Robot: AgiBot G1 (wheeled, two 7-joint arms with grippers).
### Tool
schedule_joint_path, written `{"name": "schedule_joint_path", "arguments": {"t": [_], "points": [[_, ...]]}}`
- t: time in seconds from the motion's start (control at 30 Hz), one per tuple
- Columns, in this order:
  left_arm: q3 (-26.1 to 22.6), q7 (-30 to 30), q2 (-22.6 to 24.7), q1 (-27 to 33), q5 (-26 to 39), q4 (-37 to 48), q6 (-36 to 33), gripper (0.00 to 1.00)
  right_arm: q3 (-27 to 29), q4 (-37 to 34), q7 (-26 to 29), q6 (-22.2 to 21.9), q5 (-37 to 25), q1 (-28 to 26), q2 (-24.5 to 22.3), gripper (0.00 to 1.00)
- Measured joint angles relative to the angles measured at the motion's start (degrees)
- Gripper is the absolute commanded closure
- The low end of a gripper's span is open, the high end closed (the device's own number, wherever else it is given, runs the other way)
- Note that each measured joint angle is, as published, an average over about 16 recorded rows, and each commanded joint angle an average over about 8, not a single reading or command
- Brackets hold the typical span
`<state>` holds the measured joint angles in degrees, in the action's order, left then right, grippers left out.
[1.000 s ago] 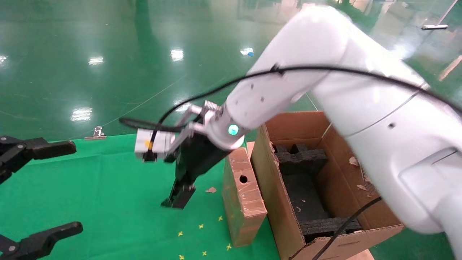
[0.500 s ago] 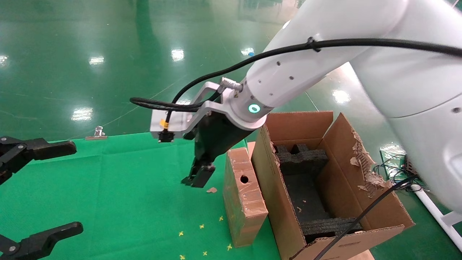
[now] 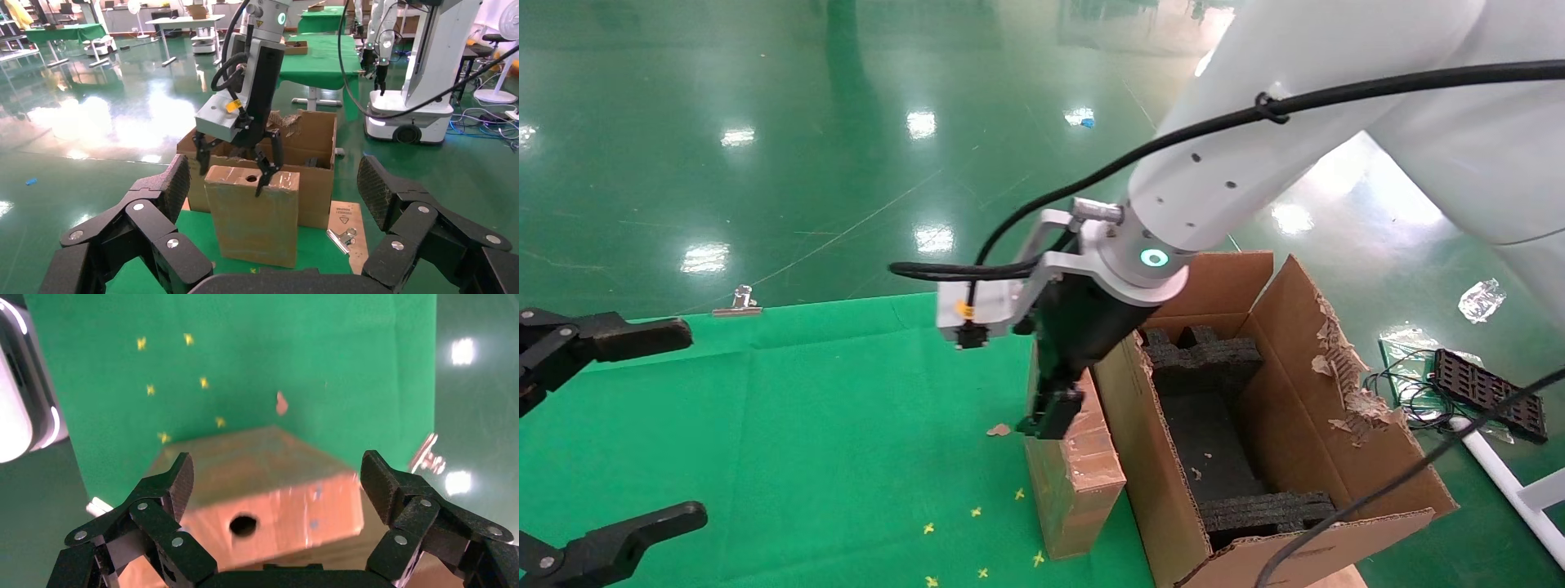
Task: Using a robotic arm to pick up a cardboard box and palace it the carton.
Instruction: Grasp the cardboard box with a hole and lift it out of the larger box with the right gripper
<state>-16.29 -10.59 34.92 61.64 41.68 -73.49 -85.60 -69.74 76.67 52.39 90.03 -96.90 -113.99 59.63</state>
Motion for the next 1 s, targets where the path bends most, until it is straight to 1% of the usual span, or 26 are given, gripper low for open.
{"name": "schedule_joint_path", "arguments": {"t": [0.27,0.4,0.53,0.7,0.87,1.0], "points": [[0.0,0.0,0.0,0.0,0.0,0.0,0.0,0.0,-4.7,-0.2,2.0,-1.2,1.4,-1.5,-1.3,0.0],[0.0,0.0,0.0,0.0,0.0,0.0,0.0,0.0,-5.5,-1.6,5.5,-1.8,1.9,-2.1,-1.4,0.0],[-0.1,0.0,0.0,0.0,0.0,0.0,0.0,0.0,-5.8,-5.2,12.1,-1.9,1.9,-2.9,-0.8,0.0],[-0.1,0.0,0.0,0.0,-0.1,0.0,0.0,0.0,-6.6,-11.4,23.8,-1.2,2.1,-4.3,0.8,0.0],[-0.1,0.1,0.0,0.0,-0.1,0.0,0.0,0.0,-8.4,-18.6,35.1,-0.1,3.7,-5.1,2.6,0.0],[-0.1,0.1,-0.1,0.0,-0.1,0.0,0.1,0.0,-10.8,-23.1,40.6,0.6,5.8,-4.9,3.8,0.0]]}}
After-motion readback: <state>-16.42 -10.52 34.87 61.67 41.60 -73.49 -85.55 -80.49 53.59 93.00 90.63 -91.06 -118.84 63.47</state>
